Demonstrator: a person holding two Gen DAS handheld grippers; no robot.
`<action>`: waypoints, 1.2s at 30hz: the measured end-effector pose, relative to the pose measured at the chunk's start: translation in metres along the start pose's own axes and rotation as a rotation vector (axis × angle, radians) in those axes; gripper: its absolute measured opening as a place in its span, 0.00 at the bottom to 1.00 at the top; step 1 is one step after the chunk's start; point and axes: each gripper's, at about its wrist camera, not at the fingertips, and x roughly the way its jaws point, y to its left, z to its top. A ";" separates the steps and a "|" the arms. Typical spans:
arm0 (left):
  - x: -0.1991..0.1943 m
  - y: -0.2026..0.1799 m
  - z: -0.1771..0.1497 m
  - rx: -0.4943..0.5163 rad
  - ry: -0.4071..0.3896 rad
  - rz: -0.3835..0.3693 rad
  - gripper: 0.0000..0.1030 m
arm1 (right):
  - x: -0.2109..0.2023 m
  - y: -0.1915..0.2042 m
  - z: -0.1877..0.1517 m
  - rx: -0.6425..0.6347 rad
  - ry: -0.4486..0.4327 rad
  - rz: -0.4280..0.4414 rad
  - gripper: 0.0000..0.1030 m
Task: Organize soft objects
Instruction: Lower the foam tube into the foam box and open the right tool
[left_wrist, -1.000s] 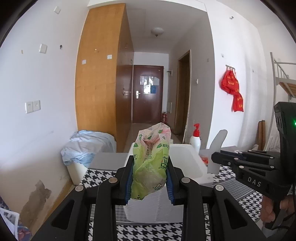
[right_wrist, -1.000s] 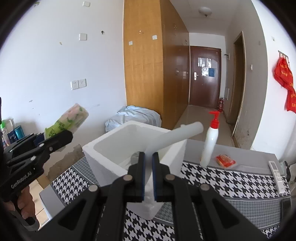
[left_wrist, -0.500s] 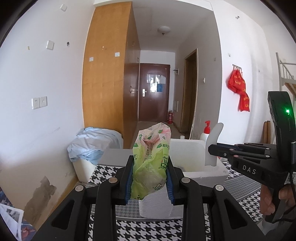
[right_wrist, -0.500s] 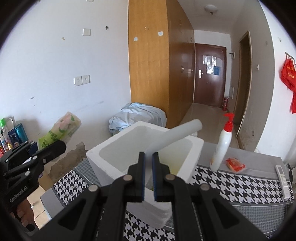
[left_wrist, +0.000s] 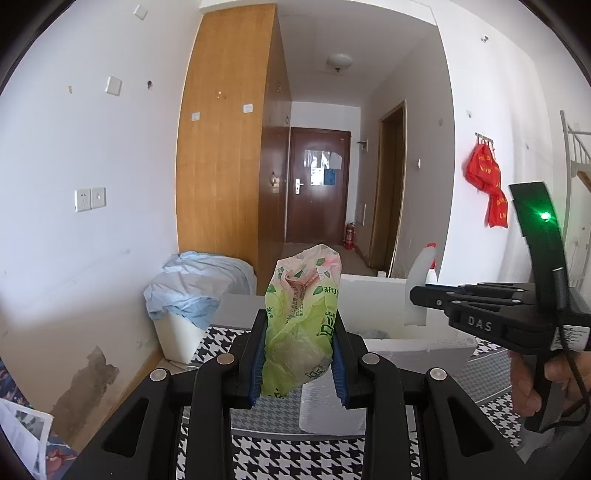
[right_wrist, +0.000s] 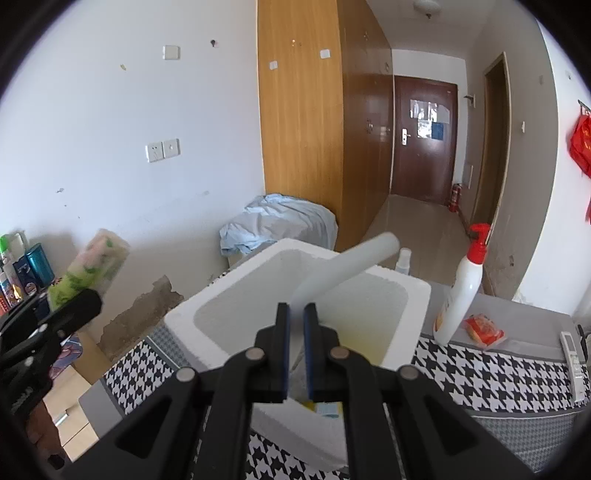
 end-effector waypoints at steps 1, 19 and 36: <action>0.000 0.000 0.000 -0.002 -0.001 -0.001 0.31 | 0.003 0.000 0.000 -0.001 0.007 -0.002 0.09; 0.006 -0.001 -0.001 -0.012 0.010 0.002 0.31 | 0.029 0.001 -0.003 0.006 0.087 -0.006 0.30; 0.014 -0.007 0.002 -0.018 0.030 0.015 0.31 | 0.008 -0.003 -0.008 0.020 0.024 0.004 0.96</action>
